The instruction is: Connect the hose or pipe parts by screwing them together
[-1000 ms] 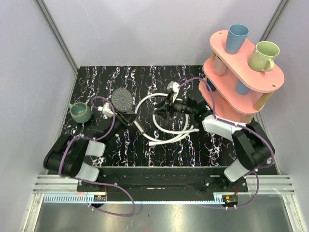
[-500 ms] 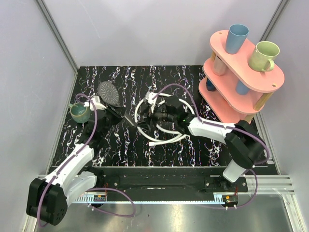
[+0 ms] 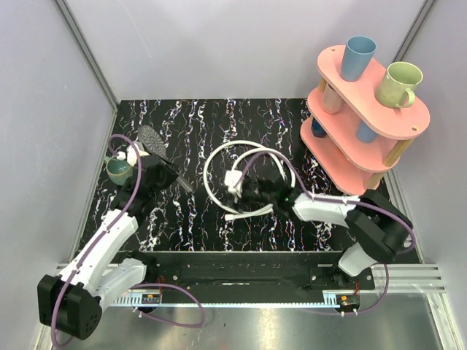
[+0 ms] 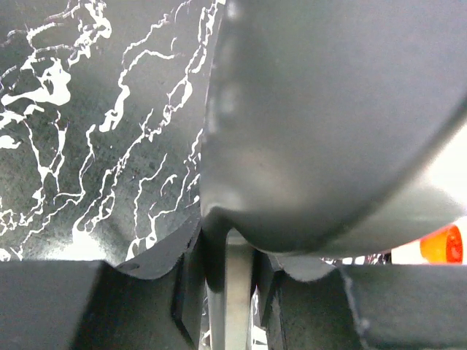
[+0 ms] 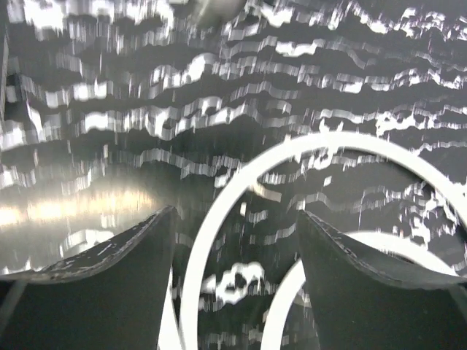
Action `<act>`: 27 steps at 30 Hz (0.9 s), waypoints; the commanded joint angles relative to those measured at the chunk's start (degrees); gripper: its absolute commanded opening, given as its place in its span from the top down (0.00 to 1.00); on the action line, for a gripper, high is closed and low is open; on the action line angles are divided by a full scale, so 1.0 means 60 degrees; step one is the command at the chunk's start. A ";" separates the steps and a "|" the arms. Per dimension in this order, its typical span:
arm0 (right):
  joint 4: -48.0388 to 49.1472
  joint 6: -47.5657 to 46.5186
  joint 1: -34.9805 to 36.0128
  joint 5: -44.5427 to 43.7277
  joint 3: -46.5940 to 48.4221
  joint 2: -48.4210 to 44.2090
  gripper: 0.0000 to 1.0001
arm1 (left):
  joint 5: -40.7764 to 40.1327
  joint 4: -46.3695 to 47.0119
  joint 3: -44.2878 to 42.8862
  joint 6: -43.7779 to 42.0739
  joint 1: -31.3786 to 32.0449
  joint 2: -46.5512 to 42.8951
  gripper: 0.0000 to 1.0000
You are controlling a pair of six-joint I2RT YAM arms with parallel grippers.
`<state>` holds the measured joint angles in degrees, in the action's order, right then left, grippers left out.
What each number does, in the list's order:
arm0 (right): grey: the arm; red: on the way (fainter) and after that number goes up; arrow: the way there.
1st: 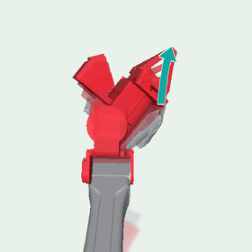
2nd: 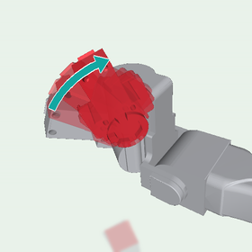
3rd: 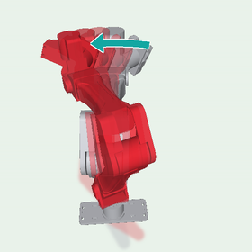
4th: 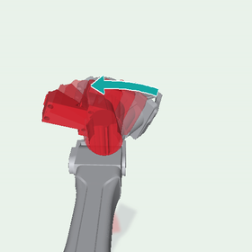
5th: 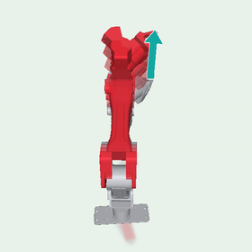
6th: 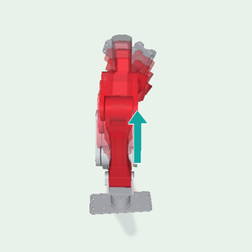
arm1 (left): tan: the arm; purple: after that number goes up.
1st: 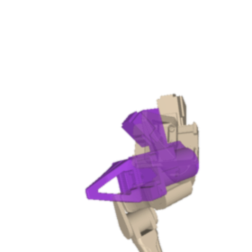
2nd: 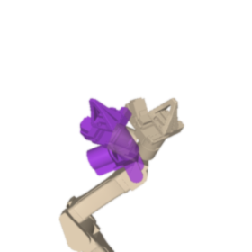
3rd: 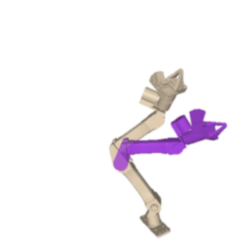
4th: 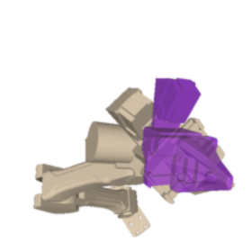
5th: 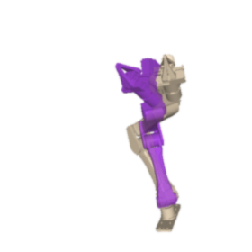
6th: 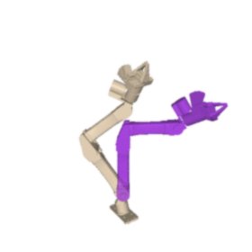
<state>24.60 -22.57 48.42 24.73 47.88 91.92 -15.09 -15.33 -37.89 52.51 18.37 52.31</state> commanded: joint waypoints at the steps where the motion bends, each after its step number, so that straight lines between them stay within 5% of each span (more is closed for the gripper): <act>1: 0.1161 -0.3546 0.0088 -0.0622 -0.1870 -0.1123 0.24 | 0.0050 -0.0213 -0.0760 -0.0124 -0.0336 0.0026 1.00; 5: 0.1305 -0.4043 0.0118 0.0402 -0.2383 -0.0892 0.28 | 0.0698 -0.0227 -0.0775 -0.0270 -0.0644 0.0187 1.00; 27: 0.0705 -0.5482 0.0909 -0.0064 -0.2003 0.0515 0.39 | 0.2135 0.0051 0.0031 -0.0344 -0.1729 0.0597 1.00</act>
<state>27.46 -53.93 52.99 24.43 34.20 94.24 -3.46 -20.03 -37.39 50.50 8.47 56.27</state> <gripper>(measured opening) 0.635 0.318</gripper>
